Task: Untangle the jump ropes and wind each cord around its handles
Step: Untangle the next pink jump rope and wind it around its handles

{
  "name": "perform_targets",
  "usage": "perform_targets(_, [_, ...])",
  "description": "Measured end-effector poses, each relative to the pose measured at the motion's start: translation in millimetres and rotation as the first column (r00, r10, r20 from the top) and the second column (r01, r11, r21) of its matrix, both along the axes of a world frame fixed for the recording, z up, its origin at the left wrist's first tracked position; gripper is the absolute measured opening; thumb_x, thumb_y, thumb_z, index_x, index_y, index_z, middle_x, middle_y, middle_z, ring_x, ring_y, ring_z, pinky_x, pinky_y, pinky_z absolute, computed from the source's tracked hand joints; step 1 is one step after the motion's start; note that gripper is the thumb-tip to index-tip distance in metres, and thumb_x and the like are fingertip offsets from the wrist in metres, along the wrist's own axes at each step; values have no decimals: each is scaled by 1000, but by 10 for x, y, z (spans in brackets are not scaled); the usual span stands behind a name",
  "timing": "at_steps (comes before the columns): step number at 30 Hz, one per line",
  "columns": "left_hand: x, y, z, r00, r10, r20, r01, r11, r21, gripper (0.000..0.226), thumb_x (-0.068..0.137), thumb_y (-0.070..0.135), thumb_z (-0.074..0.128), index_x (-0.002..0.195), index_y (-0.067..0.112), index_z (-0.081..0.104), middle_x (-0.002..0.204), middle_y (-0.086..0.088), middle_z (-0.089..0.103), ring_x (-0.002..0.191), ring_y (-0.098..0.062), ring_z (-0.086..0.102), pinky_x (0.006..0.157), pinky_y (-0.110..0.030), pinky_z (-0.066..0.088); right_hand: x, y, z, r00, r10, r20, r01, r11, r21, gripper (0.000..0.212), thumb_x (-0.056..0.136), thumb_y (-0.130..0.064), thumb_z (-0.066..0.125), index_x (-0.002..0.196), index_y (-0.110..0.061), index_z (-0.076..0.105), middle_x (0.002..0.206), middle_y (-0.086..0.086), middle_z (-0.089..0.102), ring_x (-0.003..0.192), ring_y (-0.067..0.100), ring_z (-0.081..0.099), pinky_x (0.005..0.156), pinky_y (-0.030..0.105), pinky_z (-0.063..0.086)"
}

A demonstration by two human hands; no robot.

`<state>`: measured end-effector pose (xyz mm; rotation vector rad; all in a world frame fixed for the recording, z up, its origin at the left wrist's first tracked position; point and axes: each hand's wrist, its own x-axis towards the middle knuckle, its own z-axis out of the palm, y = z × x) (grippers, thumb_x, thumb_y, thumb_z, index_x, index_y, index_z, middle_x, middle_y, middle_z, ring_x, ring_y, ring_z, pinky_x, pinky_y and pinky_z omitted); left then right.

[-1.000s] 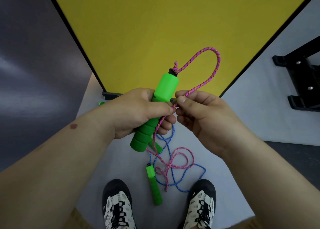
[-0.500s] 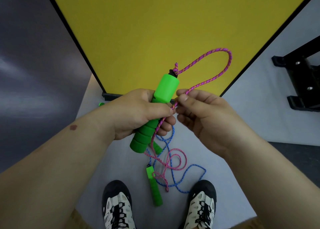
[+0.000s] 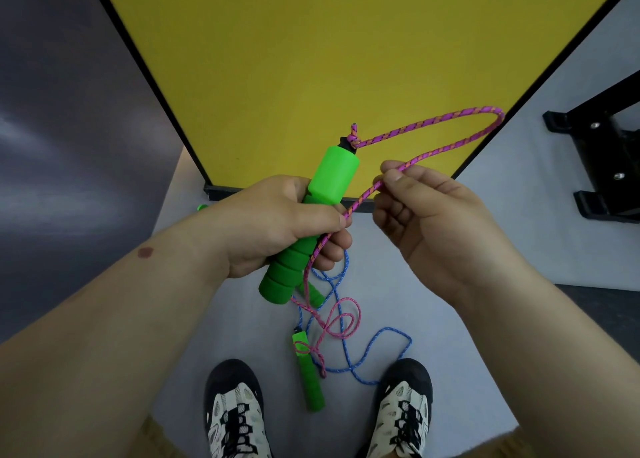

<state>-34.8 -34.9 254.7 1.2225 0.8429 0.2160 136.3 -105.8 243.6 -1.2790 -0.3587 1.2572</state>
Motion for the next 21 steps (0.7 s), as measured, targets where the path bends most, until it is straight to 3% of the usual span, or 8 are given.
perform_targets(5, [3, 5, -22, 1000, 8, -5, -8, 1000, -16, 7, 89, 8, 66, 94, 3, 63, 76, -13, 67, 64, -20, 62, 62, -32, 56, -141, -41, -19, 969, 244, 28, -243, 970, -20, 9, 92, -7, 64, 98, -10, 71, 88, 12, 69, 77, 18, 61, 69, 25, 53])
perform_targets(9, [1, 3, -5, 1000, 17, -23, -17, 1000, -16, 6, 94, 5, 61, 89, 7, 62, 75, -11, 68, 65, -19, 62, 63, -31, 57, -98, -19, -15, 990, 134, 52, -134, 991, -16, 12, 92, -4, 64, 96, -11, 72, 81, 7, 66, 73, 15, 59, 68, 25, 51])
perform_targets(16, [-1, -1, 11, 1000, -3, -15, 3, 1000, -20, 3, 95, 5, 59, 94, 3, 59, 77, -12, 68, 66, -20, 61, 64, -32, 56, 22, 17, 10, 998, -50, 38, 49, 998, 26, 12, 94, -5, 64, 102, -8, 71, 88, 7, 69, 71, 15, 61, 70, 26, 53])
perform_targets(21, [7, -6, -8, 1000, 16, -16, -17, 1000, -25, 3, 95, 4, 59, 91, 3, 59, 76, -13, 67, 65, -21, 60, 62, -33, 55, -45, -14, -13, 998, 68, -5, -68, 998, -3, 10, 96, -12, 62, 101, -10, 70, 81, 3, 68, 67, 12, 60, 68, 26, 52])
